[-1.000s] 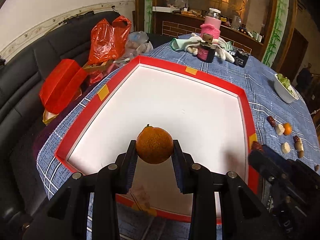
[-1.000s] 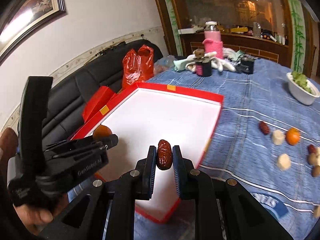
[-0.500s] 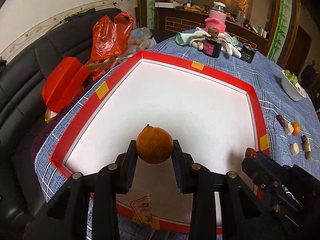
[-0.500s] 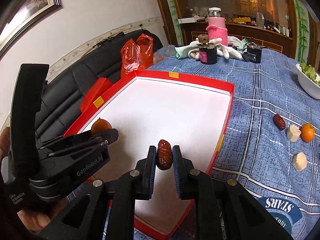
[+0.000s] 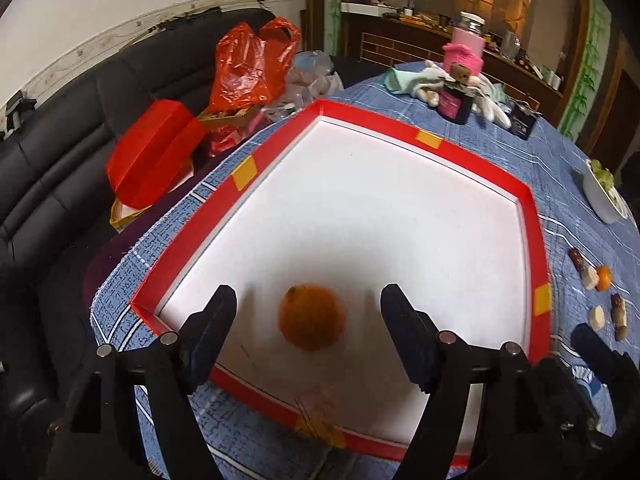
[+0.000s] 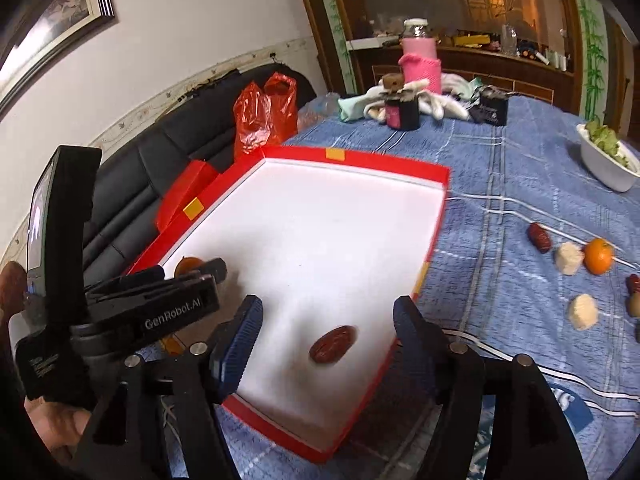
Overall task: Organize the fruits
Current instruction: 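Open both tools to drop the orange and red date into the box, then grasp a white chunk with the left tool while the right tool grasps another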
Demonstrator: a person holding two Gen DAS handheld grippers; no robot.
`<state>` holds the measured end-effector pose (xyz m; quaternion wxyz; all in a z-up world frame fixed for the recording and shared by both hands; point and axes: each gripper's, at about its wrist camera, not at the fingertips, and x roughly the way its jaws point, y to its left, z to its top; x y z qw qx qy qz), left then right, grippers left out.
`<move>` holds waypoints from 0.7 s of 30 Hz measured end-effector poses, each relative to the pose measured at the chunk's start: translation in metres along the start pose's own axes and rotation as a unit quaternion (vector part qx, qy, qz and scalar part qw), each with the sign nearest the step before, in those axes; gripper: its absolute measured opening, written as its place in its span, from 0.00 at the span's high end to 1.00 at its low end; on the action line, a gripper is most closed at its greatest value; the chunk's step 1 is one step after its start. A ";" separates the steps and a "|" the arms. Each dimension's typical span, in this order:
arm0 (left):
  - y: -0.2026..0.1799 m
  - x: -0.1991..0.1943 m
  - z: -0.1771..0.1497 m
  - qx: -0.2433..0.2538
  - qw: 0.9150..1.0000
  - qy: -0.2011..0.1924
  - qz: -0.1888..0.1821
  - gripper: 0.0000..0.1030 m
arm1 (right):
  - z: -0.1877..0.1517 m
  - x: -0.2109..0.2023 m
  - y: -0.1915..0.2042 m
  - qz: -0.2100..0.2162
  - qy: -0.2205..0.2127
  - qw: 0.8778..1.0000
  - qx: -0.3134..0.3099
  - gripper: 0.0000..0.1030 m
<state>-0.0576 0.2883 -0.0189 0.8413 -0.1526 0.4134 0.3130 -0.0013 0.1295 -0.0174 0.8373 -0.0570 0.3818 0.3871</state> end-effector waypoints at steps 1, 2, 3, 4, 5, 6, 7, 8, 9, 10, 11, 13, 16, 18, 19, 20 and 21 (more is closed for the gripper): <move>-0.002 -0.003 0.000 0.001 1.000 -0.003 -0.002 0.27 | -0.001 -0.007 -0.003 0.000 -0.006 1.000 0.001 0.33; -0.004 -0.006 0.000 0.001 1.000 -0.008 -0.003 0.27 | -0.002 -0.016 -0.007 -0.003 -0.016 1.000 0.004 0.33; -0.006 -0.012 -0.002 0.000 1.000 -0.016 -0.006 0.27 | -0.005 -0.028 -0.015 -0.007 -0.030 0.999 0.009 0.33; -0.009 -0.016 -0.003 -0.001 1.000 -0.022 -0.010 0.27 | -0.009 -0.041 -0.024 -0.011 -0.041 0.999 0.016 0.33; -0.012 -0.022 -0.005 -0.003 0.999 -0.031 -0.015 0.27 | -0.014 -0.055 -0.035 -0.018 -0.051 0.998 0.025 0.32; -0.016 -0.027 -0.006 -0.002 0.999 -0.036 -0.021 0.27 | -0.019 -0.068 -0.046 -0.028 -0.058 0.997 0.034 0.32; -0.022 -0.034 -0.009 0.002 0.999 -0.041 -0.032 0.27 | -0.025 -0.080 -0.058 -0.037 -0.066 0.996 0.044 0.32; -0.028 -0.039 -0.012 0.006 0.998 -0.047 -0.042 0.27 | -0.035 -0.098 -0.075 -0.049 -0.076 0.994 0.055 0.32; -0.034 -0.044 -0.015 0.012 0.997 -0.053 -0.051 0.27 | -0.043 -0.110 -0.088 -0.064 -0.080 0.993 0.065 0.32; -0.047 -0.051 -0.019 0.025 0.996 -0.060 -0.063 0.27 | -0.051 -0.120 -0.103 -0.080 -0.081 0.991 0.076 0.32; -0.057 -0.056 -0.023 0.039 0.995 -0.064 -0.073 0.27 | -0.060 -0.129 -0.119 -0.097 -0.077 0.988 0.089 0.32; -0.082 -0.069 -0.036 0.080 0.989 -0.074 -0.099 0.27 | -0.080 -0.144 -0.152 -0.139 -0.069 0.981 0.117 0.32; -0.121 -0.082 -0.063 0.160 0.975 -0.076 -0.134 0.27 | -0.105 -0.155 -0.191 -0.174 -0.045 0.970 0.162 0.32; -0.143 -0.089 -0.084 0.208 0.965 -0.077 -0.141 0.27 | -0.114 -0.160 -0.205 -0.178 -0.041 0.967 0.176 0.33; -0.152 -0.090 -0.093 0.228 0.960 -0.075 -0.146 0.27 | -0.116 -0.159 -0.207 -0.177 -0.040 0.968 0.176 0.33; -0.157 -0.091 -0.098 0.239 0.957 -0.072 -0.150 0.27 | -0.116 -0.159 -0.208 -0.175 -0.037 0.969 0.174 0.33; -0.162 -0.092 -0.104 0.249 0.953 -0.068 -0.156 0.27 | -0.113 -0.157 -0.208 -0.170 -0.035 0.970 0.172 0.34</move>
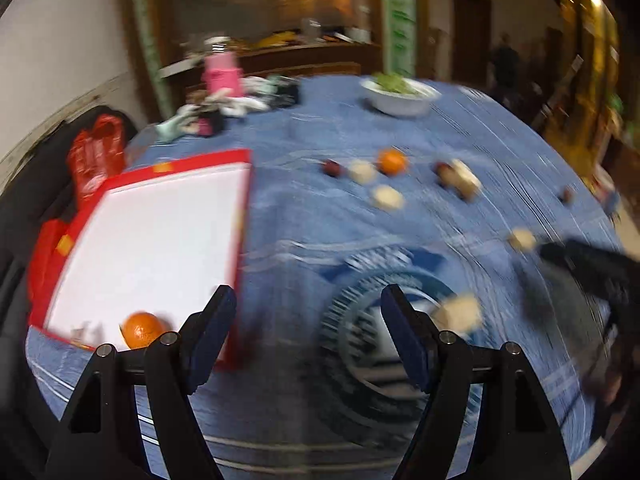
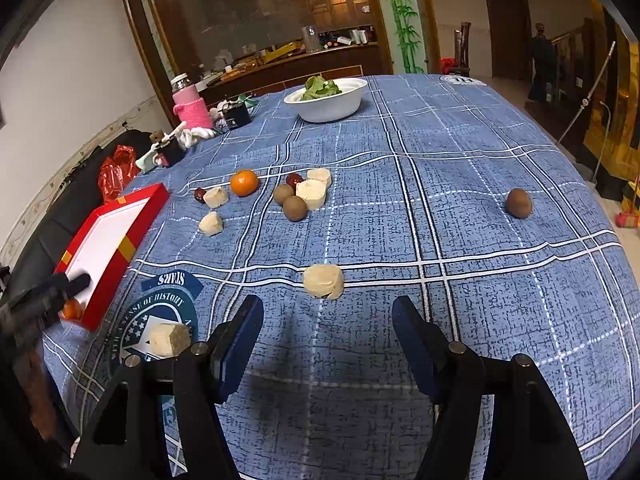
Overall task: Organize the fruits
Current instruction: 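Grasp a white chunk with the left tool while the right tool grasps another, then lift both white chunks and carry them over the red box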
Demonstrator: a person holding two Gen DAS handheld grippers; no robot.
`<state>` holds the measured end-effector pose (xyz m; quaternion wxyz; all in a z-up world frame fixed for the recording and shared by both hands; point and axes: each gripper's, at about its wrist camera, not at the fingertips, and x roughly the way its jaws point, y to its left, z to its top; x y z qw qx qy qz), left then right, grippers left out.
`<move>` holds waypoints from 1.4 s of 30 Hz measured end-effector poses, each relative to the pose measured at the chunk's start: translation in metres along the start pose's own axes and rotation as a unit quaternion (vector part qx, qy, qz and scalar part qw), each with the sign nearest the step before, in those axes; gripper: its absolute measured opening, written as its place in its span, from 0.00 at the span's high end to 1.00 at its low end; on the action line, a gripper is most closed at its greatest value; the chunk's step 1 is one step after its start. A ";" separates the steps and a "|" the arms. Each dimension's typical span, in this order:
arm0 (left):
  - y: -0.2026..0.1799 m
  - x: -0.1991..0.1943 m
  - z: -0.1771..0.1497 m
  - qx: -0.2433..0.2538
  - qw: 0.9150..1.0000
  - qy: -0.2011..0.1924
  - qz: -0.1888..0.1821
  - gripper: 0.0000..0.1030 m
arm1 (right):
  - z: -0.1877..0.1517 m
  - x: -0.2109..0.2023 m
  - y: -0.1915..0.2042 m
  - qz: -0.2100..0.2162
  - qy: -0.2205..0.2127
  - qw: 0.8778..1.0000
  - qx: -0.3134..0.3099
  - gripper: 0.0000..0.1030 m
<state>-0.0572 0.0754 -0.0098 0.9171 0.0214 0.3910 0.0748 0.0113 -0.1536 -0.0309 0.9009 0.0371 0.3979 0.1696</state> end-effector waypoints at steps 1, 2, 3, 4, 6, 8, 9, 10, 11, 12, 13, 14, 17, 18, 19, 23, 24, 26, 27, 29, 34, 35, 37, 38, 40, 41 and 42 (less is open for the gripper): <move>-0.006 -0.001 -0.002 0.006 1.000 0.002 -0.007 0.27 | 0.004 0.003 0.003 0.002 0.002 1.000 -0.002 0.36; -0.011 -0.002 -0.003 0.009 1.000 0.003 -0.012 0.27 | 0.004 0.005 0.004 0.000 0.004 1.000 -0.006 0.36; -0.015 -0.002 -0.005 0.013 1.000 0.005 -0.019 0.27 | 0.007 0.010 0.006 -0.001 0.007 1.000 -0.010 0.39; -0.018 -0.003 -0.007 0.016 1.000 0.006 -0.022 0.27 | 0.010 0.014 0.007 -0.003 0.011 1.000 -0.011 0.42; -0.023 -0.003 -0.010 0.025 0.999 0.011 -0.025 0.27 | 0.013 0.027 0.005 -0.009 0.030 0.999 -0.007 0.50; -0.032 -0.003 -0.016 0.028 0.999 0.014 -0.026 0.27 | 0.014 0.039 0.005 -0.002 0.053 0.999 -0.002 0.64; -0.035 -0.002 -0.016 0.029 0.999 0.017 -0.030 0.27 | 0.014 0.044 0.006 -0.008 0.063 0.998 -0.005 0.72; -0.037 -0.001 -0.017 0.030 0.999 0.020 -0.032 0.27 | 0.014 0.044 0.008 -0.012 0.061 0.998 -0.010 0.74; -0.040 0.000 -0.017 0.032 0.999 0.023 -0.033 0.27 | 0.014 0.044 0.009 -0.014 0.061 0.998 -0.017 0.74; -0.044 0.000 -0.017 0.035 0.998 0.025 -0.036 0.27 | 0.013 0.043 0.008 -0.011 0.062 0.998 -0.016 0.74; -0.050 0.000 -0.018 0.041 0.998 0.024 -0.041 0.27 | 0.013 0.042 0.006 -0.009 0.059 0.998 -0.014 0.74; -0.055 0.000 -0.019 0.047 0.998 0.023 -0.043 0.27 | 0.013 0.039 0.004 -0.007 0.055 0.998 -0.011 0.74; -0.068 -0.002 -0.020 0.066 0.996 0.022 -0.058 0.27 | 0.010 0.028 -0.005 0.001 0.036 0.999 0.007 0.74; -0.068 -0.002 -0.020 0.065 0.996 0.021 -0.061 0.27 | 0.009 0.026 -0.008 0.007 0.034 0.999 0.012 0.74; -0.065 -0.003 -0.019 0.056 0.996 0.018 -0.065 0.27 | 0.009 0.024 -0.010 0.012 0.031 0.999 0.018 0.74; -0.042 0.007 -0.013 0.004 0.997 0.027 -0.078 0.27 | 0.006 0.017 -0.019 0.044 0.017 0.998 0.042 0.74; -0.037 0.009 -0.012 -0.007 0.996 0.031 -0.083 0.27 | 0.006 0.016 -0.021 0.054 0.016 0.997 0.047 0.74; -0.035 0.010 -0.013 -0.011 0.995 0.030 -0.090 0.28 | 0.006 0.017 -0.022 0.058 0.017 0.997 0.051 0.74; -0.037 0.008 -0.012 -0.008 0.995 0.027 -0.094 0.28 | 0.007 0.017 -0.022 0.062 0.018 0.997 0.053 0.74; -0.045 0.006 -0.012 0.002 0.995 0.024 -0.100 0.28 | 0.007 0.017 -0.023 0.066 0.018 0.996 0.056 0.74; -0.074 0.009 -0.007 0.036 0.994 0.024 -0.101 0.28 | 0.006 0.016 -0.029 0.075 0.014 0.995 0.068 0.74; -0.078 0.015 -0.006 0.037 0.995 0.029 -0.087 0.28 | 0.006 0.015 -0.029 0.074 0.012 0.995 0.068 0.74; -0.080 0.027 -0.006 0.029 0.996 0.044 -0.074 0.56 | 0.006 0.015 -0.029 0.074 0.010 0.995 0.066 0.74; -0.079 0.031 -0.007 0.024 0.996 0.052 -0.075 0.74 | 0.006 0.014 -0.028 0.074 0.008 0.995 0.065 0.74; -0.076 0.028 -0.005 0.020 0.997 0.041 -0.069 0.75 | 0.005 0.013 -0.027 0.074 0.006 0.995 0.063 0.74; -0.075 0.027 -0.005 0.019 0.997 0.039 -0.070 0.75 | 0.006 0.012 -0.026 0.073 0.005 0.995 0.061 0.74; -0.072 0.027 -0.004 0.013 0.997 0.038 -0.069 0.75 | 0.006 0.011 -0.025 0.070 0.003 0.996 0.058 0.74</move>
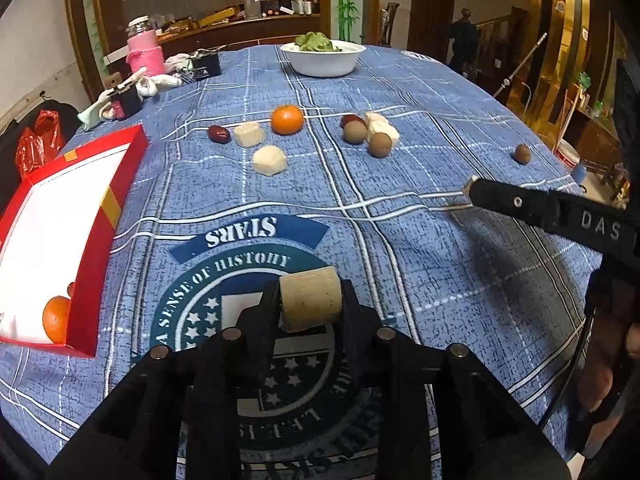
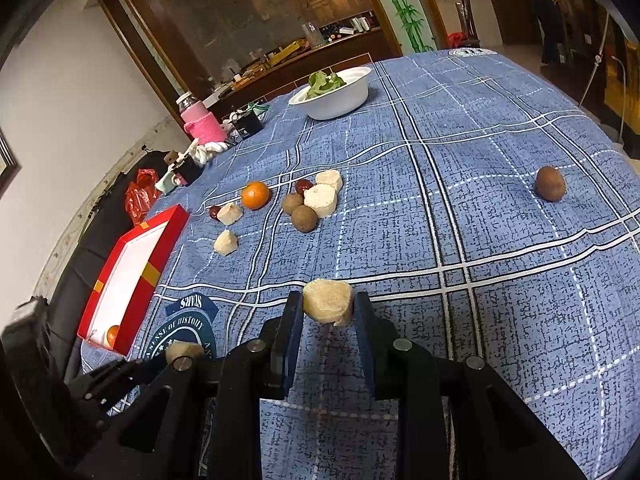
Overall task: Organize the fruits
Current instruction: 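Lift both white chunks and carry them over the red box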
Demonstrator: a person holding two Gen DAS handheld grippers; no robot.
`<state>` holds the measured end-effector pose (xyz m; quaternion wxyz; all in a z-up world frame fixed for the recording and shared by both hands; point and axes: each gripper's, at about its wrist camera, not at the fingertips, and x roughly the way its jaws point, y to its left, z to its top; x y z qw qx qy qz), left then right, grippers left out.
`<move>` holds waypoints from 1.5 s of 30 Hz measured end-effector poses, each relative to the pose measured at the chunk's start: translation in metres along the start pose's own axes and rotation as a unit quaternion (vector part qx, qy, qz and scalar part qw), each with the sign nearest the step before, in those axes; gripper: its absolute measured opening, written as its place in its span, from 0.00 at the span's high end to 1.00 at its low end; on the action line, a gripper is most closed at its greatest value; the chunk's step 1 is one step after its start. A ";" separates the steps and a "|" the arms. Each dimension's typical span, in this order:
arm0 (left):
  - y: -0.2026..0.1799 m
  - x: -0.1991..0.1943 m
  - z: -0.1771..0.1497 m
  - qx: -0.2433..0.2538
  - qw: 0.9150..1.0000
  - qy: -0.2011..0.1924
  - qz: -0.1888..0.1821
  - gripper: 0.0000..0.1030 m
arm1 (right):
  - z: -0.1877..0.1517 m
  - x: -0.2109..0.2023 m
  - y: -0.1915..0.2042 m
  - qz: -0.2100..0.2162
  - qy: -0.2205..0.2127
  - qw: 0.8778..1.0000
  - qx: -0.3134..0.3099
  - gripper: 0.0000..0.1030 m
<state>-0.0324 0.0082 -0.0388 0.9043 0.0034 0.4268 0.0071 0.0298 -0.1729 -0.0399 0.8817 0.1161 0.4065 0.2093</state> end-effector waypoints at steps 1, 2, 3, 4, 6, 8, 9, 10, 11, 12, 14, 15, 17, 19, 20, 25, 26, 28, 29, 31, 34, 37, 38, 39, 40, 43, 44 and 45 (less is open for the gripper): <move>0.002 0.000 0.001 -0.004 1.000 -0.001 -0.002 0.75 | 0.000 0.000 0.002 -0.003 -0.001 1.000 -0.005 0.74; 0.003 0.000 0.004 -0.007 1.000 -0.003 -0.002 0.75 | 0.000 -0.001 0.005 -0.005 -0.003 1.000 -0.010 0.74; 0.007 -0.001 0.009 -0.014 1.000 -0.008 -0.001 0.75 | 0.000 -0.001 0.009 -0.008 -0.007 1.000 -0.016 0.74; 0.010 -0.001 0.013 -0.023 1.000 -0.014 0.000 0.75 | 0.001 -0.001 0.012 -0.011 -0.010 1.000 -0.019 0.74; 0.017 -0.002 0.021 -0.037 0.999 -0.027 0.007 0.75 | 0.001 -0.001 0.019 -0.009 -0.014 1.000 -0.023 0.74; 0.026 0.000 0.030 -0.054 0.998 -0.038 0.016 0.75 | 0.000 -0.001 0.028 -0.014 -0.021 0.999 -0.031 0.74; 0.030 0.003 0.033 -0.058 0.997 -0.041 0.020 0.75 | -0.001 -0.001 0.034 -0.019 -0.027 0.999 -0.036 0.74; 0.033 0.006 0.035 -0.063 0.997 -0.043 0.023 0.75 | -0.002 -0.001 0.038 -0.021 -0.031 0.999 -0.037 0.74; 0.036 0.010 0.037 -0.069 0.997 -0.041 0.023 0.75 | -0.003 -0.001 0.041 -0.022 -0.035 0.998 -0.037 0.74; 0.039 0.014 0.038 -0.074 0.996 -0.040 0.020 0.75 | -0.005 -0.001 0.044 -0.026 -0.039 0.998 -0.037 0.74; 0.044 0.021 0.039 -0.082 0.996 -0.030 0.016 0.75 | -0.009 -0.002 0.051 -0.033 -0.047 0.998 -0.038 0.74; 0.046 0.023 0.039 -0.087 0.996 -0.025 0.009 0.75 | -0.010 -0.004 0.054 -0.039 -0.056 0.997 -0.038 0.74; 0.047 0.025 0.040 -0.091 0.996 -0.020 0.006 0.75 | -0.011 -0.006 0.058 -0.049 -0.065 0.996 -0.041 0.74; 0.046 0.024 0.039 -0.091 0.996 -0.022 0.006 0.75 | -0.012 -0.005 0.063 -0.058 -0.066 0.995 -0.047 0.74; 0.045 0.023 0.038 -0.091 0.996 -0.024 0.007 0.75 | -0.013 -0.004 0.065 -0.063 -0.065 0.995 -0.048 0.74; 0.046 0.019 0.037 -0.094 0.995 -0.034 0.008 0.75 | -0.016 -0.005 0.074 -0.086 -0.078 0.992 -0.058 0.74; 0.046 0.019 0.037 -0.095 0.995 -0.035 0.008 0.75 | -0.017 -0.006 0.075 -0.090 -0.081 0.991 -0.059 0.74; 0.047 0.019 0.037 -0.097 0.995 -0.035 0.007 0.75 | -0.017 -0.006 0.076 -0.095 -0.081 0.991 -0.057 0.74; 0.047 0.019 0.037 -0.098 0.995 -0.035 0.008 0.75 | -0.017 -0.006 0.075 -0.097 -0.081 0.990 -0.055 0.74; 0.048 0.017 0.037 -0.099 0.994 -0.038 0.010 0.75 | -0.017 -0.007 0.072 -0.100 -0.083 0.990 -0.050 0.74; 0.048 0.016 0.037 -0.098 0.994 -0.041 0.012 0.75 | -0.017 -0.009 0.071 -0.104 -0.087 0.990 -0.046 0.74; 0.047 0.015 0.036 -0.096 0.994 -0.042 0.014 0.75 | -0.017 -0.009 0.071 -0.105 -0.089 0.989 -0.046 0.74; 0.047 0.014 0.035 -0.096 0.994 -0.043 0.014 0.75 | -0.017 -0.010 0.071 -0.106 -0.089 0.989 -0.046 0.74; 0.047 0.014 0.035 -0.097 0.994 -0.045 0.015 0.75 | -0.018 -0.010 0.071 -0.106 -0.089 0.989 -0.046 0.74; 0.048 0.013 0.035 -0.098 0.994 -0.047 0.016 0.75 | -0.017 -0.010 0.071 -0.107 -0.090 0.989 -0.046 0.74; 0.048 0.011 0.035 -0.099 0.994 -0.051 0.018 0.75 | -0.018 -0.011 0.070 -0.109 -0.093 0.989 -0.044 0.74; 0.047 0.010 0.035 -0.098 0.994 -0.053 0.020 0.75 | -0.018 -0.012 0.070 -0.109 -0.094 0.989 -0.043 0.74; 0.047 0.010 0.035 -0.097 0.994 -0.055 0.021 0.75 | -0.018 -0.012 0.069 -0.109 -0.096 0.989 -0.042 0.74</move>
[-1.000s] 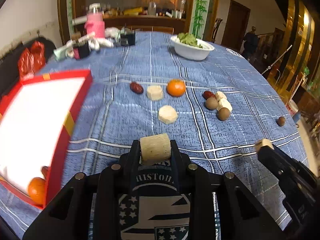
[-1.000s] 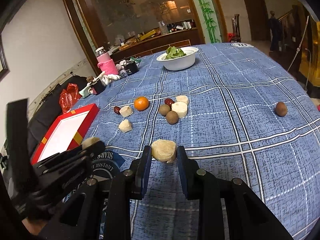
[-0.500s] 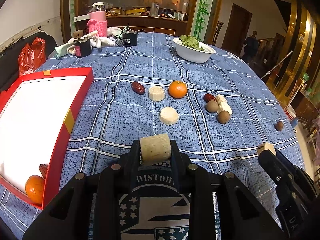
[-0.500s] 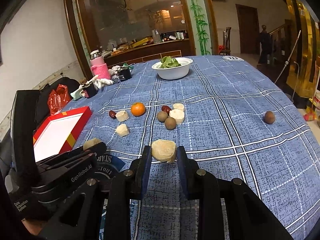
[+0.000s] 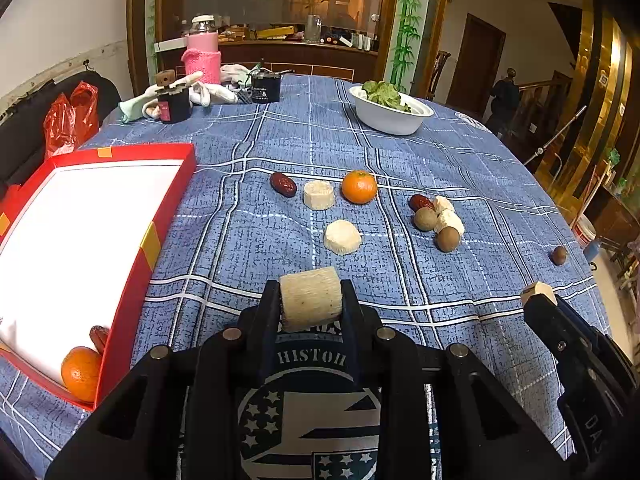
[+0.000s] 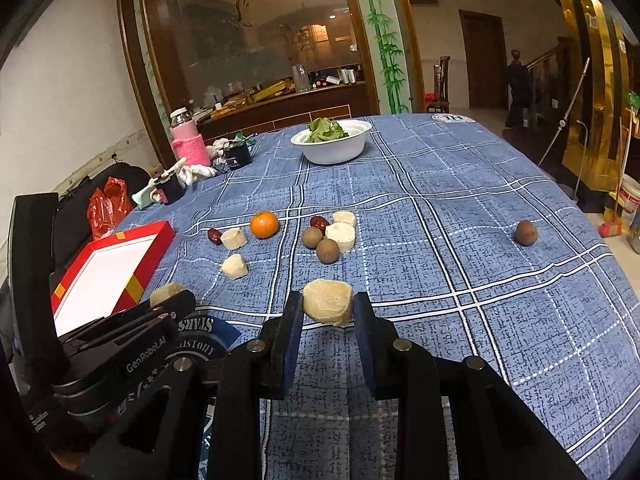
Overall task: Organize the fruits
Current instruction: 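Lift both white chunks and carry them over the red box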
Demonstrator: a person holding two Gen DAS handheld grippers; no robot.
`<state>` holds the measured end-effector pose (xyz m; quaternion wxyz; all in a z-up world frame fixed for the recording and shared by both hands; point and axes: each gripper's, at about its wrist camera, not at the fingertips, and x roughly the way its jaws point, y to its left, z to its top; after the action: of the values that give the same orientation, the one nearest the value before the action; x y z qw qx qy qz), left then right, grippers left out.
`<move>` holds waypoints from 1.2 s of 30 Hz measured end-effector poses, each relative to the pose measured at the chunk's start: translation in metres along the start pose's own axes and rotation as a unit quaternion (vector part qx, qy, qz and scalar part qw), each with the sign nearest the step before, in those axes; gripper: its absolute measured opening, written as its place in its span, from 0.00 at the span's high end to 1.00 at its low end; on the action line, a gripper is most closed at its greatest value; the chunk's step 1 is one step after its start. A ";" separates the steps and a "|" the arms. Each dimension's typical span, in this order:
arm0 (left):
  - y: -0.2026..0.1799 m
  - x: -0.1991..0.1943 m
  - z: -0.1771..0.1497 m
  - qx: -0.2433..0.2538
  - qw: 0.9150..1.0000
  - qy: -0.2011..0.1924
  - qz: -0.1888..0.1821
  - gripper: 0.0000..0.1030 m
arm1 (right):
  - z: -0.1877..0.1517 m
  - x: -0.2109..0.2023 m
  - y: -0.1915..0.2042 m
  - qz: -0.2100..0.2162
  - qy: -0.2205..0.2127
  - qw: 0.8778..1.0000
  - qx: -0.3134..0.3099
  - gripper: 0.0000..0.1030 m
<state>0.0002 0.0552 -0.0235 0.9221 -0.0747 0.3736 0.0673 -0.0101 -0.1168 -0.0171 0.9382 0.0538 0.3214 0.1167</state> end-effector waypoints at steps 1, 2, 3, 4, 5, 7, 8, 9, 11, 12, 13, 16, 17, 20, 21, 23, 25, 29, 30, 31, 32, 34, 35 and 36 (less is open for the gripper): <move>-0.001 0.000 0.000 0.002 1.000 -0.002 0.002 0.75 | 0.000 -0.001 -0.001 0.001 0.000 1.000 0.001 0.74; -0.001 -0.001 0.000 0.003 1.000 -0.003 0.003 0.75 | 0.001 -0.001 -0.002 0.001 -0.001 1.000 0.004 0.74; -0.002 -0.002 0.000 0.004 1.000 -0.007 0.006 0.75 | 0.001 -0.002 -0.004 0.002 -0.003 1.000 0.008 0.74; -0.001 -0.003 0.000 0.004 1.000 -0.009 0.007 0.75 | 0.001 -0.002 -0.005 0.003 -0.004 1.000 0.010 0.74; -0.001 -0.004 0.000 0.004 1.000 -0.012 0.009 0.75 | 0.000 -0.003 -0.006 0.005 -0.006 1.000 0.013 0.74; -0.002 -0.006 0.000 0.004 1.000 -0.017 0.014 0.75 | 0.000 -0.004 -0.009 0.010 -0.009 1.000 0.020 0.74; -0.002 -0.007 0.000 0.005 1.000 -0.019 0.016 0.75 | 0.000 -0.005 -0.010 0.012 -0.009 1.000 0.023 0.74; -0.003 -0.007 -0.001 0.006 1.000 -0.019 0.017 0.75 | 0.000 -0.005 -0.011 0.015 -0.010 1.000 0.026 0.74; -0.004 -0.006 0.000 0.010 1.000 -0.017 0.021 0.75 | 0.000 -0.005 -0.012 0.020 -0.010 0.999 0.030 0.74; -0.005 -0.005 0.000 0.011 1.000 -0.017 0.022 0.75 | 0.000 -0.005 -0.013 0.023 -0.010 0.999 0.031 0.74; -0.005 -0.005 0.000 0.012 1.000 -0.016 0.024 0.75 | 0.000 -0.005 -0.014 0.025 -0.010 0.999 0.033 0.74; -0.004 -0.005 0.000 0.010 0.999 -0.015 0.027 0.75 | 0.000 -0.005 -0.015 0.031 -0.011 0.999 0.037 0.74; -0.004 -0.005 0.000 0.009 0.999 -0.015 0.027 0.75 | 0.000 -0.006 -0.016 0.032 -0.011 0.999 0.039 0.74; -0.003 -0.006 0.000 0.007 0.999 -0.019 0.029 0.75 | 0.000 -0.004 -0.016 0.035 -0.008 0.999 0.041 0.74; -0.003 -0.007 0.000 0.007 0.999 -0.021 0.029 0.75 | 0.000 -0.004 -0.016 0.034 -0.007 0.999 0.040 0.74; -0.004 -0.009 -0.001 0.009 0.999 -0.028 0.029 0.75 | 0.000 -0.003 -0.015 0.033 -0.006 0.999 0.039 0.74; -0.004 -0.012 -0.001 0.011 0.999 -0.033 0.029 0.75 | 0.000 -0.003 -0.014 0.030 -0.006 0.999 0.037 0.74; -0.003 -0.017 -0.001 0.008 0.999 -0.047 0.028 0.75 | 0.000 -0.003 -0.012 0.025 -0.006 0.999 0.033 0.74; -0.002 -0.018 -0.001 0.006 0.998 -0.050 0.028 0.75 | 0.000 -0.003 -0.011 0.023 -0.006 0.999 0.031 0.74; -0.002 -0.019 -0.001 0.005 0.998 -0.053 0.028 0.75 | 0.000 -0.002 -0.010 0.021 -0.006 0.999 0.029 0.74; -0.001 -0.020 -0.001 0.004 0.998 -0.055 0.028 0.75 | 0.000 -0.002 -0.009 0.019 -0.006 0.999 0.028 0.74; -0.001 -0.022 -0.001 0.002 0.998 -0.061 0.028 0.75 | 0.000 -0.002 -0.008 0.015 -0.007 1.000 0.024 0.74; -0.001 -0.023 -0.001 0.001 0.997 -0.065 0.029 0.75 | -0.001 -0.003 -0.008 0.013 -0.007 1.000 0.023 0.74; 0.000 -0.025 -0.001 0.000 0.997 -0.071 0.030 0.75 | -0.001 -0.003 -0.007 0.011 -0.008 1.000 0.022 0.74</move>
<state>-0.0185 0.0533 -0.0068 0.9438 -0.0589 0.3094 0.1001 -0.0113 -0.1241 -0.0170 0.9378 0.0787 0.3161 0.1198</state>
